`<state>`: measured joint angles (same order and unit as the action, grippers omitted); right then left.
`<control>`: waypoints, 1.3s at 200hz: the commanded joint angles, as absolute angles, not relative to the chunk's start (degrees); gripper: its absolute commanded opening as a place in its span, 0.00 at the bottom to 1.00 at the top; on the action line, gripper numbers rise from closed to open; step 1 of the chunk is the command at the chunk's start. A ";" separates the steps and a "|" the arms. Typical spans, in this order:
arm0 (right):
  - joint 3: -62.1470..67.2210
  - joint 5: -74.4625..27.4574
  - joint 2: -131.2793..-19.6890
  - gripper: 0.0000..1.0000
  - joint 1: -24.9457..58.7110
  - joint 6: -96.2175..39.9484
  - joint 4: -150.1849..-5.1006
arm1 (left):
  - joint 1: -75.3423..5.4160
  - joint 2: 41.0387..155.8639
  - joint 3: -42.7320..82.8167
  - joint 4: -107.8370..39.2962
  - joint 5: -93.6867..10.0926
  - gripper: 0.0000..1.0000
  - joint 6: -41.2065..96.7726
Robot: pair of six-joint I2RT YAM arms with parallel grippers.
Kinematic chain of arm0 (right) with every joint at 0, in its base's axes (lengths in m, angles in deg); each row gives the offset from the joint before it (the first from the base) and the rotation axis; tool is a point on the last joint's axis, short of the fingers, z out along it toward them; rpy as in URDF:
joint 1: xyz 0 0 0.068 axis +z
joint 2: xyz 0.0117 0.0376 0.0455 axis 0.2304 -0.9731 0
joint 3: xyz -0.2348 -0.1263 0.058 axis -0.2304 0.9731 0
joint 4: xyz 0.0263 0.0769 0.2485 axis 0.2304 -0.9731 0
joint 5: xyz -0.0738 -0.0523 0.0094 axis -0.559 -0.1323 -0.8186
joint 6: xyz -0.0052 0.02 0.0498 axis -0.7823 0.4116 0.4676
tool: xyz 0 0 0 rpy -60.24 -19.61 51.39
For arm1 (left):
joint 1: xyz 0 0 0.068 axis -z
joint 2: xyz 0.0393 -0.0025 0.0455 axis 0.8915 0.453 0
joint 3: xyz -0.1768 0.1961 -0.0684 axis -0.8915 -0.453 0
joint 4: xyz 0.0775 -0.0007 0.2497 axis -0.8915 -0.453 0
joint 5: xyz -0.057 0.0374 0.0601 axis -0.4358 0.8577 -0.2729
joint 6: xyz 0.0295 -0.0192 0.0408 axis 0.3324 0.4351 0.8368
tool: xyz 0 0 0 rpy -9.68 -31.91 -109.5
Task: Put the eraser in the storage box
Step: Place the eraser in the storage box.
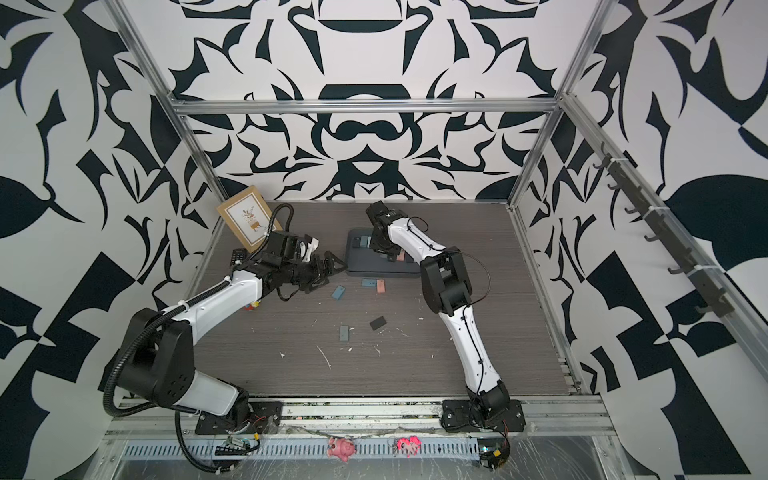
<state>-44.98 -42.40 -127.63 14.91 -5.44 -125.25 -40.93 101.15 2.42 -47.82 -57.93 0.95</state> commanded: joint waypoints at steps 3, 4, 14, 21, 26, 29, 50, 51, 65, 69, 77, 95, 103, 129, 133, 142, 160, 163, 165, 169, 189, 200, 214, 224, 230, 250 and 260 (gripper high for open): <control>-47.02 -43.93 -126.19 0.33 15.24 -5.66 -126.89 | -41.18 101.66 2.66 -47.75 -58.52 0.99 1.23; -47.06 -43.94 -126.19 0.33 15.24 -5.64 -126.91 | -41.18 101.62 2.66 -47.76 -58.54 0.99 1.28; -47.11 -43.94 -126.25 0.33 15.27 -5.69 -126.86 | -41.18 101.60 2.68 -47.85 -58.57 0.99 1.31; -47.33 -44.02 -126.28 0.33 15.39 -5.76 -127.00 | -41.18 101.51 2.66 -47.86 -58.49 0.99 1.32; -47.42 -44.09 -126.29 0.33 15.39 -5.72 -127.09 | -41.18 101.43 2.66 -47.94 -58.45 0.99 1.32; -47.43 -44.11 -126.29 0.33 15.46 -5.77 -127.11 | -41.18 101.44 2.65 -47.99 -58.48 0.99 1.37; -48.03 -44.29 -126.41 0.34 15.65 -5.90 -127.48 | -41.18 101.16 2.67 -48.17 -58.46 0.99 1.42; -48.00 -44.29 -126.43 0.34 15.67 -5.93 -127.52 | -41.18 101.11 2.67 -48.19 -58.43 0.99 1.41; -48.49 -44.33 -126.40 0.34 15.75 -6.01 -127.77 | -41.18 101.03 2.65 -48.30 -58.29 0.99 1.47; -48.74 -44.44 -126.44 0.34 15.74 -5.99 -127.83 | -41.18 100.92 2.66 -48.38 -58.28 0.99 1.50; -49.06 -44.47 -126.39 0.34 15.77 -6.10 -128.00 | -41.18 100.77 2.66 -48.39 -58.29 0.99 1.50; -50.15 -44.69 -126.39 0.35 15.86 -6.36 -128.71 | -41.18 100.75 2.66 -48.47 -58.24 0.99 1.50; -50.52 -44.85 -126.40 0.35 15.88 -6.52 -129.03 | -41.18 100.72 2.66 -48.56 -58.23 0.99 1.50; -52.25 -45.38 -126.15 0.35 16.03 -7.08 -130.00 | -41.18 100.55 2.80 -48.90 -58.16 0.99 1.71; -52.41 -45.36 -126.08 0.35 16.03 -7.09 -130.01 | -41.18 100.41 2.96 -49.03 -58.11 0.99 1.87; -52.63 -45.45 -125.77 0.35 16.12 -7.27 -130.19 | -41.18 100.37 3.14 -49.54 -57.91 0.99 2.11; -52.85 -45.73 -124.80 0.37 16.21 -7.68 -130.37 | -41.18 100.29 3.94 -50.86 -57.27 0.99 3.28; -52.89 -45.76 -124.57 0.38 16.21 -7.81 -130.37 | -41.18 100.29 4.10 -51.31 -57.13 0.99 3.57; -52.89 -45.80 -124.42 0.38 16.26 -7.86 -130.36 | -41.18 100.30 4.25 -51.60 -57.00 0.99 3.77; -52.84 -45.96 -124.18 0.39 16.29 -8.02 -130.43 | -41.18 100.28 4.61 -52.29 -56.70 0.99 4.29; -52.60 -46.04 -122.39 0.44 16.71 -9.11 -130.62 | -41.18 100.26 6.05 -55.70 -54.94 0.99 6.99; -52.25 -48.31 -121.22 0.48 16.95 -9.69 -130.71 | -41.18 99.95 6.84 -58.01 -53.52 0.99 8.87; -50.98 -48.67 -119.23 0.52 17.32 -10.34 -130.42 | -41.18 99.74 7.78 -60.70 -51.81 0.99 11.44; -49.56 -48.60 -117.55 0.54 17.50 -10.83 -129.86 | -41.18 99.89 8.47 -62.68 -51.01 0.99 13.45; -48.22 -48.09 -116.20 0.55 17.58 -11.25 -129.09 | -41.18 100.24 9.22 -64.21 -50.57 0.99 14.59; -43.06 -47.10 -111.53 0.66 17.86 -12.09 -126.44 | -41.18 101.27 11.18 -68.95 -49.13 0.99 17.57; -40.29 -47.09 -109.03 0.72 18.01 -12.61 -125.18 | -41.18 101.67 11.83 -70.81 -48.03 0.99 18.45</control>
<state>-44.50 -46.27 -117.05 17.42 -10.84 -128.15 -40.93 101.13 9.39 -62.59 -51.33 13.10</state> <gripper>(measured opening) 0.668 0.993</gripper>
